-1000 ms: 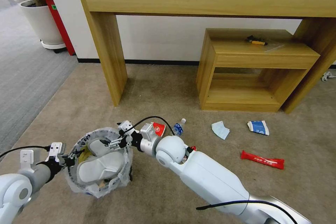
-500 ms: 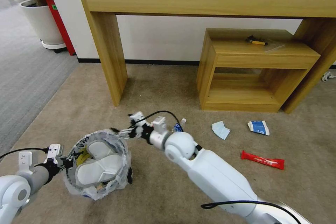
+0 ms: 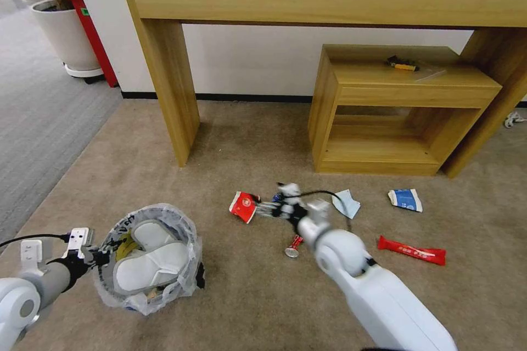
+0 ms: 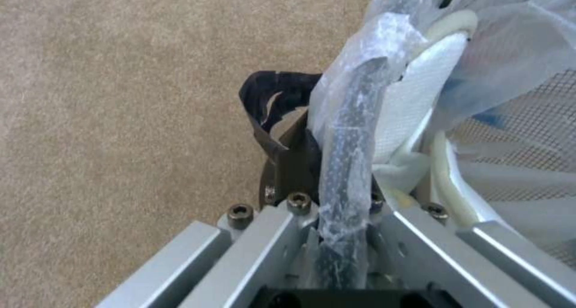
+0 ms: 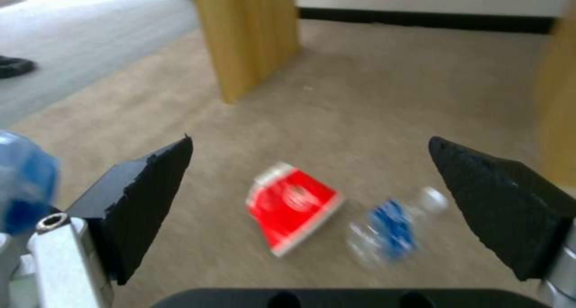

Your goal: Pick up the trash bin and place the garbage on the floor into it.

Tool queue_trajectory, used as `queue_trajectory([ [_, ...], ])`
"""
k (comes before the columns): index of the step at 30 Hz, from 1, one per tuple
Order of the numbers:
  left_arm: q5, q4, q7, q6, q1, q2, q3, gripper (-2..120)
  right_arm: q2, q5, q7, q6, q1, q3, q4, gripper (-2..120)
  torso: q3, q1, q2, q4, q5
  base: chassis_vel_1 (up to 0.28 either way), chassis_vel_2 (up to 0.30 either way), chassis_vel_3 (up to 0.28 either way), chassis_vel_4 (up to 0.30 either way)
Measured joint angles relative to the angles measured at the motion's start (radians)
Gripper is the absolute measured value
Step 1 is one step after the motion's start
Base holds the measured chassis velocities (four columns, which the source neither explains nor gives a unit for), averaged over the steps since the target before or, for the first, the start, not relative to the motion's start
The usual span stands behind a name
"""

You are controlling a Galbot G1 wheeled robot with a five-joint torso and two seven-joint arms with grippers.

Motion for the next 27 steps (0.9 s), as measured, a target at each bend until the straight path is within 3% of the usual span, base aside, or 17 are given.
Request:
queue_trajectory([
  [3,0.0,0.01,0.002,0.0,-0.005,0.003,-0.002,0,0.013,-0.039,-0.029,0.02,-0.094,0.094,0.02,100,0.0,0.0,0.0,-0.0002,0.0002,0.0,0.0,0.0,0.0],
  [10,0.005,0.021,0.01,0.0,-0.006,0.007,-0.005,0,0.025,-0.05,-0.04,0.053,-0.203,0.198,0.037,100,0.0,0.0,0.0,-0.0002,-0.0001,0.0,0.0,0.0,0.0],
  [19,0.01,0.013,0.011,0.0,-0.005,-0.002,-0.005,0,0.034,-0.049,-0.039,0.059,-0.208,0.214,0.038,100,0.0,0.0,0.0,0.0001,-0.0001,-0.05,0.055,0.064,-0.056],
  [27,0.015,0.006,0.01,0.0,0.002,-0.01,-0.007,0,0.036,-0.05,-0.039,0.06,-0.209,0.208,0.027,100,0.0,0.0,0.0,-0.0004,-0.0004,-0.216,0.209,0.214,-0.207],
])
